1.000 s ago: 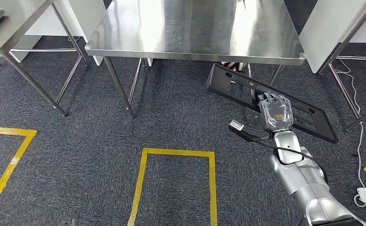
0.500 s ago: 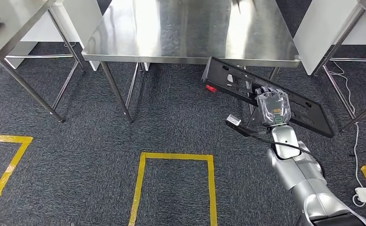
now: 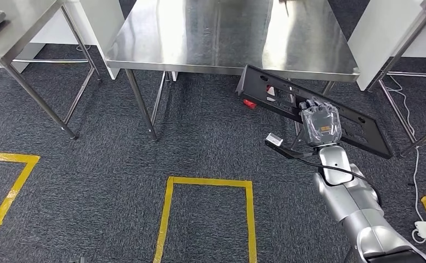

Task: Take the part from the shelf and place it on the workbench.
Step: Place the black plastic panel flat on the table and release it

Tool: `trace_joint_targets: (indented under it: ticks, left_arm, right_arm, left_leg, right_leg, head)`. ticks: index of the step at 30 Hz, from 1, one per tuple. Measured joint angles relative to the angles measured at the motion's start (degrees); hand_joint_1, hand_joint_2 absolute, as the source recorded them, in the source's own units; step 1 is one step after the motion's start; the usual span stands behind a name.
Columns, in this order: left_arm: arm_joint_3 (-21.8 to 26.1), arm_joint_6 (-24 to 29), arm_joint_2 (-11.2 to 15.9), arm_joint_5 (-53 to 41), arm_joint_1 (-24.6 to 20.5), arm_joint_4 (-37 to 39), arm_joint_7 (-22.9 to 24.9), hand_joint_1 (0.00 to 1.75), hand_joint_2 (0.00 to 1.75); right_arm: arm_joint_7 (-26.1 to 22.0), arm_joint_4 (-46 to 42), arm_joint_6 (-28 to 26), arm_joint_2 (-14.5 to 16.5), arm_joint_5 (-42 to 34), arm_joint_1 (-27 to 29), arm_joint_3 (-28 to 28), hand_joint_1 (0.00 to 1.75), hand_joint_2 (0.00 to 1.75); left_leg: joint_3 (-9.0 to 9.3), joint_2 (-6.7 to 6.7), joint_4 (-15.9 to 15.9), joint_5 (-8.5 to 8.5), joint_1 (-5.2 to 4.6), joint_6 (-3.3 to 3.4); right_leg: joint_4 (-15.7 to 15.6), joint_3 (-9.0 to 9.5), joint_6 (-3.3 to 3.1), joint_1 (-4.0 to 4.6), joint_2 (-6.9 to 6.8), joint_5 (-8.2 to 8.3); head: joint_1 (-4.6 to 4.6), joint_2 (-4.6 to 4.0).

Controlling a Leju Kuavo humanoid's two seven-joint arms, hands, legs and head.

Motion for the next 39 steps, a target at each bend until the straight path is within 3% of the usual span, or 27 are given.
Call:
trace_joint_targets:
  ticks: [4,6,8,10,11,14,16,18,20,23,29,33,37,39]
  left_arm:
    - [0.0,-0.1,0.1,0.0,0.0,0.0,0.0,0.0,1.75]
    - [0.0,-0.4,0.2,0.0,0.0,0.0,-0.1,0.0,1.75]
    - [0.0,-0.5,0.2,0.0,0.0,0.0,-0.1,0.0,1.75]
    - [0.0,-0.5,0.2,0.0,0.0,0.0,-0.1,0.0,1.75]
    - [0.0,-0.5,0.2,0.0,0.0,0.0,-0.1,0.0,1.75]
    - [0.0,-0.6,0.4,0.0,-0.1,0.0,-0.1,0.0,1.75]
    - [0.0,-0.7,0.4,0.0,-0.1,0.0,-0.1,0.0,1.75]
    - [0.0,-0.7,0.4,0.0,-0.2,0.0,-0.1,0.0,1.75]
    - [0.0,-0.7,0.4,0.0,-0.2,0.0,-0.1,0.0,1.75]
    - [0.0,-0.7,0.4,0.0,-0.2,0.0,0.0,0.0,1.75]
    - [0.0,-0.7,0.3,-0.1,-0.2,0.0,0.0,0.0,1.75]
    - [0.0,-0.7,0.4,-0.2,-0.2,0.0,0.0,0.0,1.75]
    - [0.0,-0.7,0.4,-0.3,-0.3,0.0,0.0,0.0,1.75]
    - [0.0,-0.8,0.4,-0.3,-0.3,0.0,0.0,0.0,1.75]
  right_arm:
    - [-0.1,0.0,0.0,-0.2,0.0,-0.1,0.0,1.75,1.75]
    - [-0.1,-0.1,0.0,-0.1,0.0,-0.1,0.0,1.75,1.75]
    - [-0.1,-0.1,0.0,-0.1,0.0,-0.1,0.0,1.75,1.75]
    - [-0.1,-0.1,0.0,-0.1,0.0,0.1,0.1,1.75,1.75]
    - [-0.1,-0.1,0.0,0.0,0.0,0.2,0.1,1.75,1.75]
    - [-0.1,-0.1,0.0,0.1,0.0,0.0,0.1,1.75,1.75]
    - [-0.2,-0.1,0.0,0.1,0.0,-0.3,0.1,1.75,1.75]
    - [-0.4,-0.1,0.0,0.1,0.0,-0.4,0.1,1.75,1.75]
    - [-0.6,-0.1,0.0,0.1,0.0,-0.4,0.1,1.75,1.75]
    - [-0.8,-0.1,0.0,0.0,0.0,-0.5,0.0,1.75,1.75]
    - [-1.0,-0.1,0.0,0.0,0.0,-0.5,-0.1,1.75,1.75]
    - [-1.2,-0.1,0.0,0.1,0.0,-0.5,-0.1,1.75,1.75]
    - [-1.2,-0.1,-0.1,0.1,0.0,-0.5,-0.1,1.75,1.75]
    - [-1.2,-0.1,-0.1,0.1,0.0,-0.5,-0.1,1.75,1.75]
  left_leg:
    - [-0.68,-0.01,1.2,-0.84,0.01,-0.79]
    - [-2.62,0.03,5.7,-3.65,0.55,-1.92]
    - [-5.83,0.14,12.6,-6.96,1.4,-2.96]
    - [-7.42,0.27,15.8,-7.53,2.19,-3.63]
    - [-6.7,0.32,14.4,-6.3,2.55,-3.92]
    - [-1.03,0.19,3.5,-1.55,3.13,-4.62]
    - [0.48,-0.15,0.5,-1.17,2.78,-4.33]
    - [0.5,-0.34,0.3,-1.04,2.25,-3.32]
    - [0.68,-0.39,-0.3,-0.66,2.07,-2.75]
    - [0.75,-0.56,-0.5,-0.43,2.0,-2.57]
    - [0.74,-0.71,-0.5,-0.4,1.62,-2.02]
    - [0.73,-0.69,-0.5,-0.39,1.39,-1.7]
    - [0.73,-0.65,-0.5,-0.39,1.36,-1.68]
    - [0.73,-0.63,-0.5,-0.37,1.41,-1.66]
  right_leg:
    - [-0.6,0.41,-1.43,-0.45,0.0,0.58]
    - [-0.7,0.56,-1.87,-0.97,-0.03,0.73]
    - [-0.7,0.56,-2.05,-1.18,-0.06,0.74]
    - [-0.7,0.57,-2.02,-1.44,-0.07,0.73]
    - [-0.7,0.6,-2.0,-1.65,-0.06,0.72]
    - [-0.7,0.73,-1.42,-2.03,-0.01,0.6]
    - [-0.9,0.67,-0.54,-1.78,0.02,0.64]
    - [-1.4,0.8,0.37,-1.64,0.05,0.8]
    - [-2.1,1.16,0.18,-1.69,0.03,1.0]
    - [-2.9,1.67,-0.69,-1.77,-0.05,1.3]
    - [-3.7,2.1,-1.06,-1.89,-0.11,1.67]
    - [-3.8,2.08,-0.48,-2.01,-0.15,1.89]
    - [-3.9,2.05,0.91,-2.06,-0.15,1.92]
    - [-3.8,2.01,1.04,-2.02,-0.15,1.92]
  head:
    - [0.01,0.0]
    - [-0.14,0.0]
    - [-0.28,0.0]
    - [-0.29,0.0]
    - [-0.29,0.0]
    - [-0.34,0.0]
    - [-0.38,0.0]
    - [-0.4,0.0]
    - [-0.38,0.0]
    - [-0.27,0.0]
    - [-0.14,0.0]
    - [-0.17,0.0]
    - [-0.19,0.0]
    - [-0.2,0.0]
